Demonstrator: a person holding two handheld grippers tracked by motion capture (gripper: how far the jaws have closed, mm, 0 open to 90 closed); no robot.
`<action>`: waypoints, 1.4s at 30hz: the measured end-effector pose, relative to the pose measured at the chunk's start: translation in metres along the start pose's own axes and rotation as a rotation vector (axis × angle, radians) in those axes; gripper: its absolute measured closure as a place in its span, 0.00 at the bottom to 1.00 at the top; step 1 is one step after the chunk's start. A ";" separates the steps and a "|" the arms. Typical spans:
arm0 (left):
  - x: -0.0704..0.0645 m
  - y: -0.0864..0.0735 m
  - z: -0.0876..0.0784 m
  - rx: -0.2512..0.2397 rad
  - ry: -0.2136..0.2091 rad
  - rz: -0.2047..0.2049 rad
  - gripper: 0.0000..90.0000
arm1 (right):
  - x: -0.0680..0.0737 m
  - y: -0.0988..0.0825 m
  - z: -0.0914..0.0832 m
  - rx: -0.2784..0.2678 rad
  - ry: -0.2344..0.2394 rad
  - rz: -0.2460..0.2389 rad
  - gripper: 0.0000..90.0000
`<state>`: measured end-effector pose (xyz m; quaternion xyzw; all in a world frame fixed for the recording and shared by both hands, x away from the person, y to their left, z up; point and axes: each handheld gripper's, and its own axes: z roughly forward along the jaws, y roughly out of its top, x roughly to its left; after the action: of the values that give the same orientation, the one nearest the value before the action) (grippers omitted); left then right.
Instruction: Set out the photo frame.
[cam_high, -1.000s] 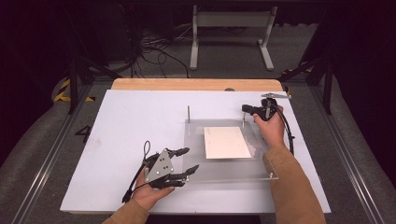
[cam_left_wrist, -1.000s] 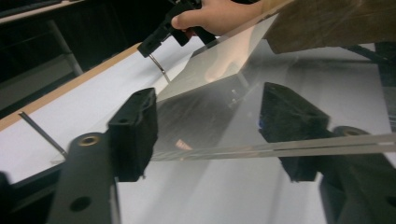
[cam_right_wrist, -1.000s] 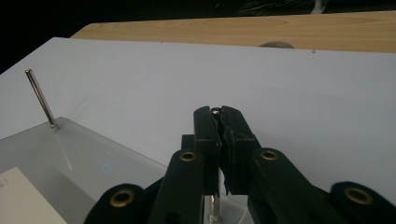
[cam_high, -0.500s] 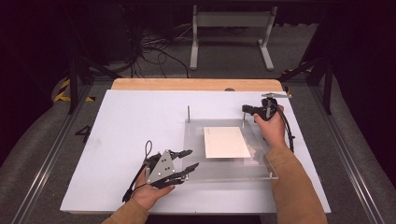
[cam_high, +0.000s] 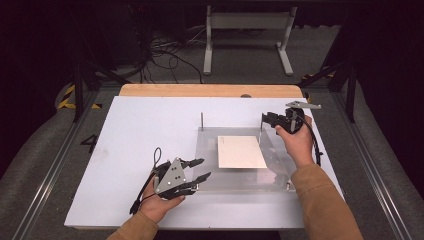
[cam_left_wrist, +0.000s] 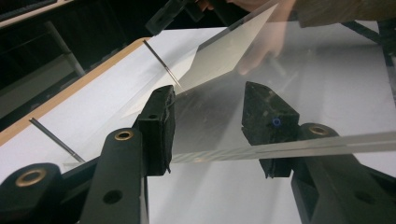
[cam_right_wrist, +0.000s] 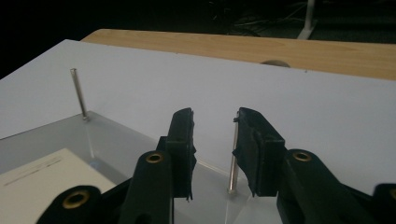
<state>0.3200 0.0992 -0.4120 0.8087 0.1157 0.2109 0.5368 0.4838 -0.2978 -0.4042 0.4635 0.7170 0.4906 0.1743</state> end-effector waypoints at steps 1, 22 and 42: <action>0.000 0.000 0.000 -0.001 0.002 -0.002 0.59 | 0.002 0.000 -0.006 -0.004 0.004 -0.011 0.69; 0.006 0.003 -0.005 0.025 0.003 0.013 0.60 | 0.053 -0.040 -0.128 -0.055 0.019 -0.241 0.63; 0.015 0.007 -0.005 0.017 -0.025 -0.004 0.60 | 0.076 -0.064 -0.156 0.051 0.188 -0.535 0.49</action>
<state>0.3304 0.1066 -0.4009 0.8155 0.1123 0.1989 0.5317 0.3041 -0.3246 -0.3728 0.2145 0.8389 0.4500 0.2184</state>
